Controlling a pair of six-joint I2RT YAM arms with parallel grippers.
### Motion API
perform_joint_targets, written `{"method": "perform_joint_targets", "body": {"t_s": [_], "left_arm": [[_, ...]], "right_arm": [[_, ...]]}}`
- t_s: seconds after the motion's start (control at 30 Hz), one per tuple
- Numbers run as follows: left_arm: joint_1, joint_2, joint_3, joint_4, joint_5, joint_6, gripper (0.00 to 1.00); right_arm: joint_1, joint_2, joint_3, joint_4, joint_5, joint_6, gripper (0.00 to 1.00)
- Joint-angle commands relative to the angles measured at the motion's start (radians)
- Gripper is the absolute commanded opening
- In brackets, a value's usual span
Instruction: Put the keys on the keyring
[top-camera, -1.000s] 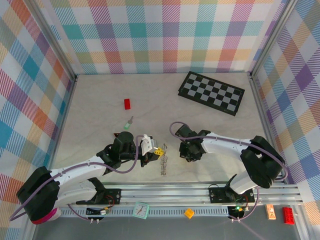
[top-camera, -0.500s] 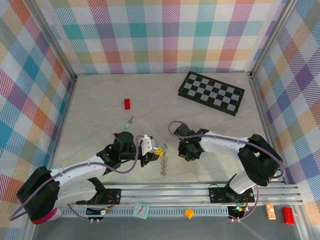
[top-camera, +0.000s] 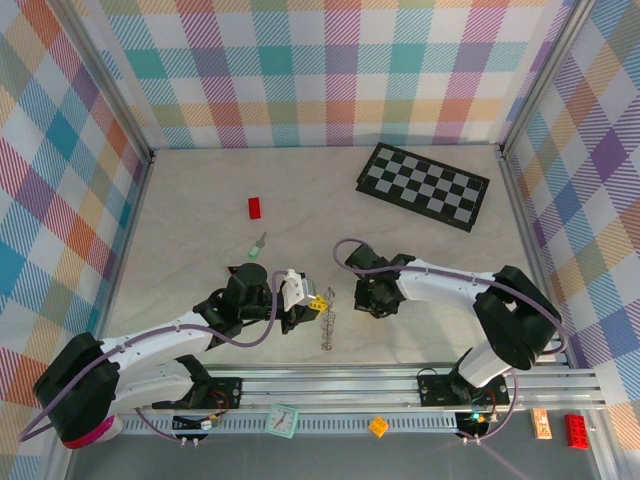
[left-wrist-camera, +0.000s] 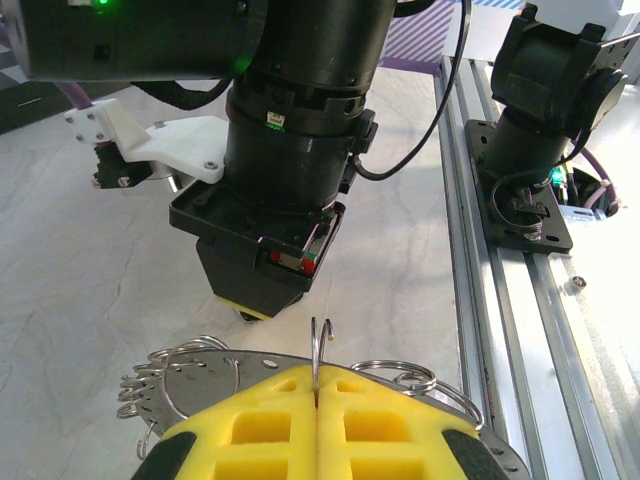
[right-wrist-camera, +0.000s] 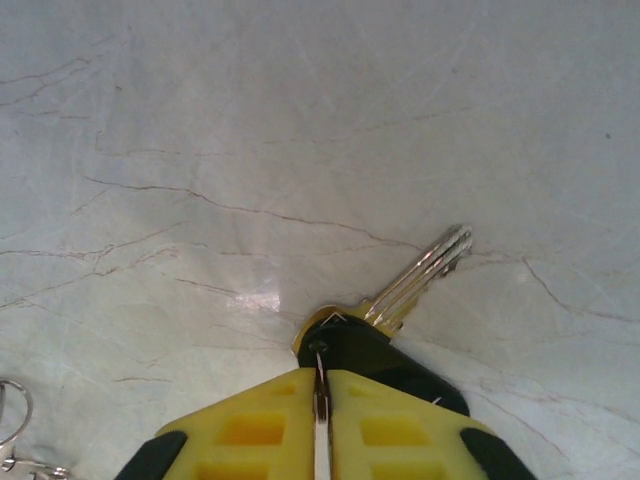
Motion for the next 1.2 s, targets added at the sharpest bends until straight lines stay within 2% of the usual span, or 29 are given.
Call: {"method": "perform_joint_targets", "body": {"t_s": [0.0,0.2,0.33,0.5,0.6,0.7,0.83,1.17], "left_arm": [[-0.009,-0.001,0.029,0.000,0.002,0.015,0.00],[-0.009,-0.002,0.029,-0.001,0.002,0.016,0.00],[-0.009,-0.002,0.029,-0.001,0.001,0.016,0.00],[-0.009,-0.003,0.031,-0.006,-0.004,0.014,0.00],[-0.009,-0.009,0.033,-0.010,-0.013,0.009,0.00],[-0.009,-0.010,0.037,-0.011,-0.017,-0.003,0.00],[-0.009,-0.014,0.054,-0.037,-0.026,-0.016,0.00],[-0.008,-0.031,0.077,-0.093,-0.031,-0.035,0.00]], "right_arm": [[-0.003,0.019,0.025,-0.030,0.008,-0.022,0.13],[-0.003,0.021,0.028,-0.037,0.012,-0.023,0.09],[-0.003,0.016,0.030,-0.039,0.013,-0.023,0.00],[-0.001,-0.069,0.018,-0.048,0.042,-0.069,0.00],[-0.001,-0.196,-0.029,0.021,0.025,-0.216,0.00],[0.000,-0.330,-0.090,0.129,-0.075,-0.420,0.00],[0.002,-0.428,-0.098,0.151,-0.200,-0.643,0.00],[0.020,-0.576,-0.118,0.206,-0.420,-0.934,0.00]]}}
